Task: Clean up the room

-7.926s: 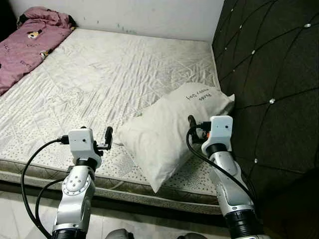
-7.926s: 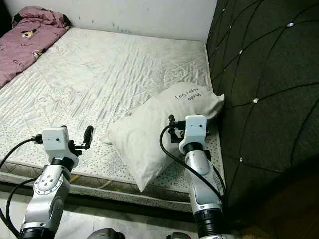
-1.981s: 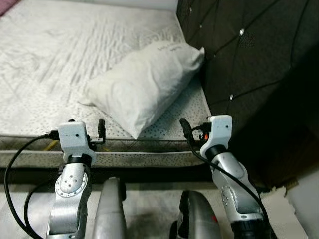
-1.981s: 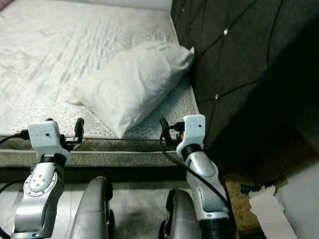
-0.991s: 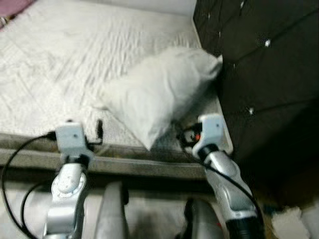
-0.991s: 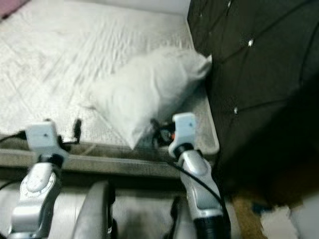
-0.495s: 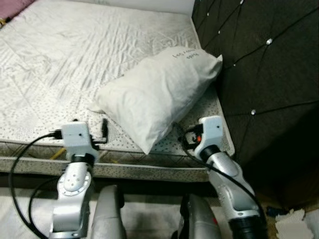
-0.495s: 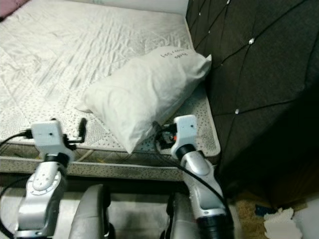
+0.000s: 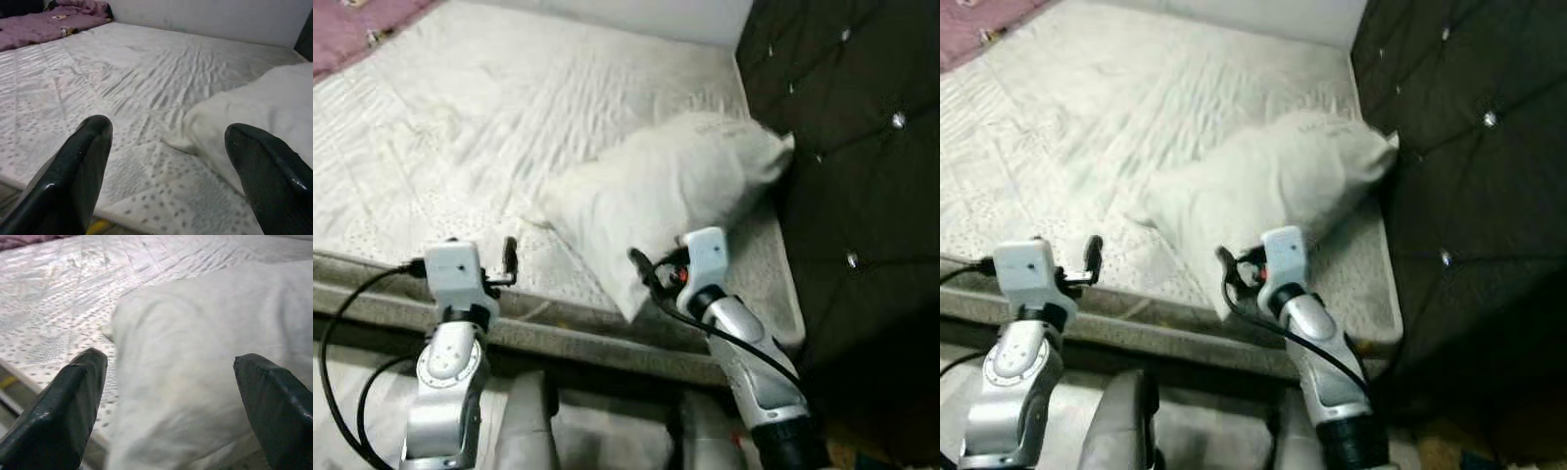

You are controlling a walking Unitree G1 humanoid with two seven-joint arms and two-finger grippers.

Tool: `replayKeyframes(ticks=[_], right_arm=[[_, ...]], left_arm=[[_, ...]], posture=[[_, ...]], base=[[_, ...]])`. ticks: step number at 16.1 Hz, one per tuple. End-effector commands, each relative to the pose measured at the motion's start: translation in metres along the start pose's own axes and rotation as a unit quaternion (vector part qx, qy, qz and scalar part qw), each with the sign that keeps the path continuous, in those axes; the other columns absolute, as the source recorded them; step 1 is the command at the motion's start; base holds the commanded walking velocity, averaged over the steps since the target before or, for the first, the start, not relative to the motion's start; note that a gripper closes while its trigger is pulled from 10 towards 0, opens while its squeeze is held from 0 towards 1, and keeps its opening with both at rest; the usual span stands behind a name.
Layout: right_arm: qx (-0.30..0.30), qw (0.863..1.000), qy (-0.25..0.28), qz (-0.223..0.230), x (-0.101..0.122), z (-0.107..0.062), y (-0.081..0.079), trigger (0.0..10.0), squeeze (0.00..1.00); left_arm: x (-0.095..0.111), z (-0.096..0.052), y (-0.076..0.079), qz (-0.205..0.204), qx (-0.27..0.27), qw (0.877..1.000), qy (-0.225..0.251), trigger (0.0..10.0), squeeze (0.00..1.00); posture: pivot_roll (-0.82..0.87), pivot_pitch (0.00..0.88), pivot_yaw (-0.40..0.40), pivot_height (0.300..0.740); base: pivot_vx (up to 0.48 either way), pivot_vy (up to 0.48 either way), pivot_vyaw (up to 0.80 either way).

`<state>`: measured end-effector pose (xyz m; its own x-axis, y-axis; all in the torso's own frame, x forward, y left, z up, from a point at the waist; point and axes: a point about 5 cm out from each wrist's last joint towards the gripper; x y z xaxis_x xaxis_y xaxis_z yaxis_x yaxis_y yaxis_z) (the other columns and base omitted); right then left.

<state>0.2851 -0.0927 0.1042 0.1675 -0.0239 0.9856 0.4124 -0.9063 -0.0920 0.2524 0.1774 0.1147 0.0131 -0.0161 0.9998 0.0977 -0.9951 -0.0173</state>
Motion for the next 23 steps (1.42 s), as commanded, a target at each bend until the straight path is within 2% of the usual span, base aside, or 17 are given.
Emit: replayKeyframes(ticks=[1, 3, 5, 6, 8, 11, 12, 14, 16, 18, 22, 23], right_arm=[[-0.022, 0.999, -0.028, 0.004, -0.009, -0.006, 0.014, 10.0, 0.0], [-0.011, 0.998, -0.057, 0.009, -0.013, -0.003, 0.014, 10.0, 0.0], [0.021, 0.992, -0.124, -0.01, -0.025, 0.0, 0.012, 10.0, 0.0], [0.026, 0.99, -0.137, -0.01, -0.027, 0.001, 0.012, 10.0, 0.0], [0.04, 0.987, -0.152, -0.02, -0.028, -0.002, 0.012, 10.0, 0.0], [0.129, 0.969, -0.208, -0.036, -0.031, -0.014, 0.006, 10.0, 0.0], [0.131, 0.968, -0.211, -0.036, -0.032, -0.015, 0.005, 10.0, 0.0], [0.114, 0.967, -0.226, -0.017, -0.031, -0.012, 0.003, 10.0, 0.0], [0.131, 0.964, -0.23, 0.008, -0.028, -0.007, -0.009, 10.0, 0.0], [0.143, 0.961, -0.232, 0.05, -0.026, 0.003, -0.024, 10.0, 0.0], [0.093, 0.963, -0.227, 0.113, -0.023, 0.027, -0.037, 10.0, 0.0], [0.087, 0.964, -0.225, 0.112, -0.022, 0.03, -0.039, 10.0, 0.0]], left_arm=[[0.0, 0.001, 0.011, -0.009, -0.02, 1.0, -0.004, 10.0, 0.0], [0.0, 0.001, 0.011, -0.006, -0.019, 1.0, -0.008, 10.0, 0.0], [0.0, -0.002, 0.01, -0.003, -0.016, 1.0, -0.009, 10.0, 0.0], [0.0, -0.005, 0.008, 0.0, -0.013, 1.0, -0.011, 10.0, 0.0], [0.0, -0.012, 0.006, 0.004, -0.014, 1.0, -0.019, 10.0, 0.0], [-0.004, -0.025, 0.0, 0.02, -0.016, 0.999, -0.039, 10.0, 0.0], [-0.004, -0.026, -0.001, 0.022, -0.017, 0.999, -0.042, 10.0, 0.0], [-0.006, -0.033, -0.007, 0.032, -0.008, 0.998, -0.055, 10.0, 0.0], [-0.004, -0.039, -0.011, 0.04, -0.006, 0.997, -0.058, 10.0, 0.0], [-0.007, -0.054, -0.025, 0.061, 0.013, 0.995, -0.077, 10.0, 0.0], [-0.013, -0.072, -0.046, 0.079, 0.072, 0.989, -0.099, 10.0, 0.0], [-0.013, -0.073, -0.048, 0.082, 0.081, 0.988, -0.1, 10.0, 0.0]], posture=[[0.07, 0.062, -0.082, 0.582], [0.07, 0.067, -0.081, 0.582], [0.08, 0.074, -0.085, 0.582], [0.08, 0.081, -0.088, 0.582], [0.09, 0.092, -0.091, 0.582], [0.09, 0.106, -0.084, 0.582], [0.09, 0.106, -0.084, 0.582], [0.11, 0.109, -0.087, 0.582], [0.13, 0.106, -0.092, 0.582], [0.19, 0.11, -0.101, 0.582], [0.24, 0.124, -0.118, 0.582], [0.24, 0.123, -0.118, 0.582]], base=[[0.0, 0.0, 0.0], [0.0, 0.0, 0.0], [0.0, 0.0, 0.0], [0.0, 0.0, 0.0], [0.0, 0.0, 0.0], [0.0, 0.0, 0.0], [0.0, 0.0, 0.0], [0.0, 0.0, 0.0], [0.0, 0.0, 0.0], [0.0, 0.0, 0.0], [0.0, 0.0, 0.0], [0.0, 0.0, 0.0]])
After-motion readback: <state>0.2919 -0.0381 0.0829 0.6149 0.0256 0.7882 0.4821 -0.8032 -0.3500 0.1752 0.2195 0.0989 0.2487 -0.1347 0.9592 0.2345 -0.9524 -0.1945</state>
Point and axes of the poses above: a point about 5 cm out from each wrist's last joint towards the gripper, its own z axis pointing out of the wrist towards the gripper, its own x axis along the axis of the wrist's last joint, y = z × x, and after that the axes turned 1 degree about z, right-handed
